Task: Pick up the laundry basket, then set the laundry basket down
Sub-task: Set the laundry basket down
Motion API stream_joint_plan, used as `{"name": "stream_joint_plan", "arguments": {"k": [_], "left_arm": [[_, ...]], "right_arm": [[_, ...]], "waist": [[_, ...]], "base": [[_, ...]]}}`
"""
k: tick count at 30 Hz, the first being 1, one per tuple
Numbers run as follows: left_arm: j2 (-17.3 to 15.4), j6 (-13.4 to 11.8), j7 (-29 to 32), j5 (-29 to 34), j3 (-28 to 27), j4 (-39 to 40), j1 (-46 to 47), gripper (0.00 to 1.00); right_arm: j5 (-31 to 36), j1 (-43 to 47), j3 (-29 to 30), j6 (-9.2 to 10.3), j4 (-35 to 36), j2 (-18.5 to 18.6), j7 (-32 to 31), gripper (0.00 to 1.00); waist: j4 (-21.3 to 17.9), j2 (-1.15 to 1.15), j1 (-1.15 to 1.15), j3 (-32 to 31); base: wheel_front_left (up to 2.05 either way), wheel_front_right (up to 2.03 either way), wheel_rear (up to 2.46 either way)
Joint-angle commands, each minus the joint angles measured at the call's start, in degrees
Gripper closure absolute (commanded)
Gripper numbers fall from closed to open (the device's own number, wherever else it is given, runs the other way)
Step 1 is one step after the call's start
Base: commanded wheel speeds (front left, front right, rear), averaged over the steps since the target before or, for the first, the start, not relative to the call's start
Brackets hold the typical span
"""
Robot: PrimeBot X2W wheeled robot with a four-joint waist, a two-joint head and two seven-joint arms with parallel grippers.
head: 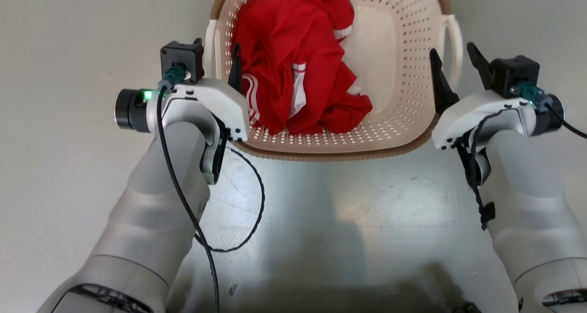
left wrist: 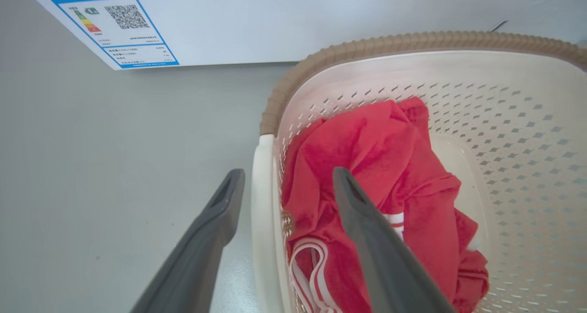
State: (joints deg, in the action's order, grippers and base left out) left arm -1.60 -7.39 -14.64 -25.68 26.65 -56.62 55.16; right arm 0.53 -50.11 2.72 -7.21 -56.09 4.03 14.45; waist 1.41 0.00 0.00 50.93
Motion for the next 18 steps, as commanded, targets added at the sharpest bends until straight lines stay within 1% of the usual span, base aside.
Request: {"name": "stream_joint_plan", "arguments": {"k": [1,8,13,14,16,18], "left_arm": [[-1.28,-0.5,-0.36,0.0,-1.25,0.46,-2.63,0.0],[-1.28,0.46,-0.36,-0.45,-3.88,2.5,-6.15,0.0],[-1.28,1.34,-0.36,-0.58,-5.97,5.22,-9.45,0.0],[-1.28,1.95,-0.36,-0.44,-6.75,6.68,-11.01,0.0],[-1.28,2.26,-0.36,-0.37,-7.77,8.31,-12.56,0.0],[-1.28,2.58,-0.36,0.12,-9.15,11.36,-15.85,0.0]], "right_arm": [[0.52,2.99,-0.42,-0.28,0.95,-1.15,0.55,0.0],[0.64,4.93,1.02,-0.28,2.61,-1.15,0.55,0.0],[-1.13,6.82,0.24,-0.28,4.35,-1.15,0.55,0.0],[-2.35,7.9,-0.37,-0.28,5.19,-1.15,0.55,0.0],[-3.04,9.06,-0.84,-0.28,6.23,-1.15,0.55,0.0],[-3.18,11.73,-0.83,-0.28,7.88,-1.15,0.55,0.0]], "waist": [[-0.31,0.0,0.0,-1.08],[-0.67,0.0,0.0,-6.88],[-0.95,0.0,0.0,-11.73],[-1.08,0.0,0.0,-13.94],[-1.16,0.0,0.0,-16.21],[-1.08,0.0,0.0,-20.91]], "base": [[0.0,0.0,0.0],[0.0,0.0,0.0],[0.0,0.0,0.0],[0.0,0.0,0.0],[0.0,0.0,0.0],[0.0,0.0,0.0]]}}
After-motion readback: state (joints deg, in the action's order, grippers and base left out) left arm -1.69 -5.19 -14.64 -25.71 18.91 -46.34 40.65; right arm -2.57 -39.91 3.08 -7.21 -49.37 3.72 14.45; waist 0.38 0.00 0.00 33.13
